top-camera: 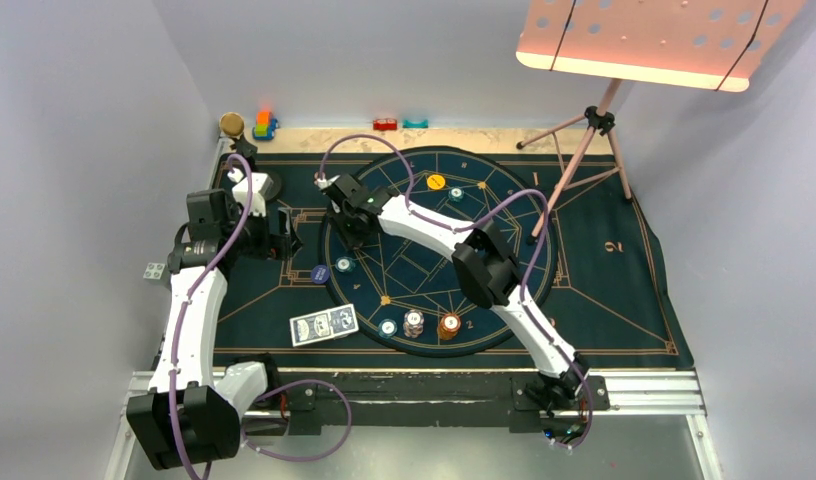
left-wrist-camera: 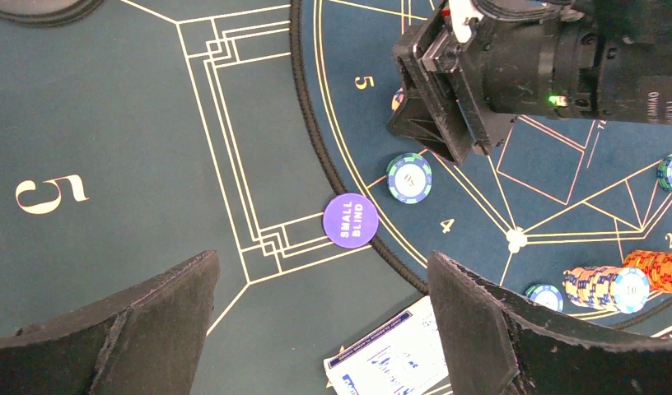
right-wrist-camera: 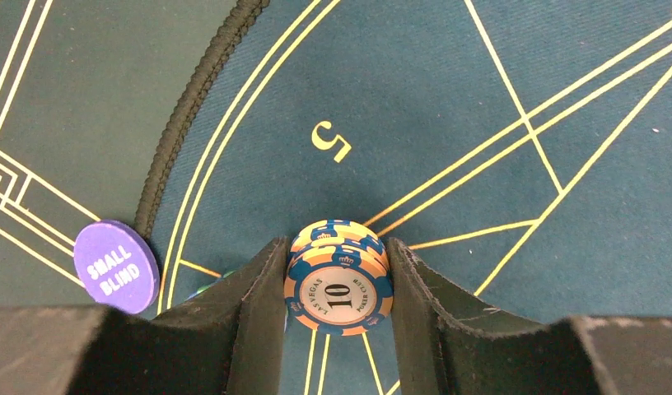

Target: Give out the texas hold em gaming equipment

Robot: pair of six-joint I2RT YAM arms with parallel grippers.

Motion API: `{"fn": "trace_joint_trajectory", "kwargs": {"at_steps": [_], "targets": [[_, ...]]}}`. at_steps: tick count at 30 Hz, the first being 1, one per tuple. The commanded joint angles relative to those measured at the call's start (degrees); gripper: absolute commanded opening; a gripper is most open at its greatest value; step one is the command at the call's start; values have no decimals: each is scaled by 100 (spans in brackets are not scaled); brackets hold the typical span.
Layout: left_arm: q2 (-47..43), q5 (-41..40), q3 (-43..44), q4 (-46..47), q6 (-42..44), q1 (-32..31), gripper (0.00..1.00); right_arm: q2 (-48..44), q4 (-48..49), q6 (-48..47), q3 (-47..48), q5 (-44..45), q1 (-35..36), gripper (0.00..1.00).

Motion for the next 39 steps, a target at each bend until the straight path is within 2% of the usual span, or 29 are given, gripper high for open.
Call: {"fn": "trace_joint_trajectory", "kwargs": {"at_steps": [1,4,6,7,9,11,16,20,24,29,34,39], "targets": [[-105,137,20,60,87,53,100,159,-6,60,358,-143,-33,22],[-107,144,20,59,82,60,100,365,-118,84,554,-243,-33,28],[-102,158,24,49,83,57,100,501,-226,110,705,-272,-34,36],[-108,166,20,51,82,61,100,551,-261,120,760,-262,-33,41],[-99,170,19,50,86,61,100,580,-278,125,782,-225,-33,59],[-89,195,19,52,91,57,100,564,-262,121,781,-187,-41,71],[-75,263,22,54,105,59,100,535,-374,55,1111,-160,-116,79],[-73,252,20,52,100,61,100,89,-399,-55,934,6,-170,82],[-76,226,23,52,92,54,100,-713,-294,-167,112,84,-209,87],[-92,202,26,65,75,56,100,-1930,-77,-363,-1527,-134,-180,95],[-71,193,31,58,75,58,100,-3166,266,-340,-3253,-182,-18,97],[-67,177,36,61,99,61,100,-3974,253,-269,-4330,-70,369,98]]}}
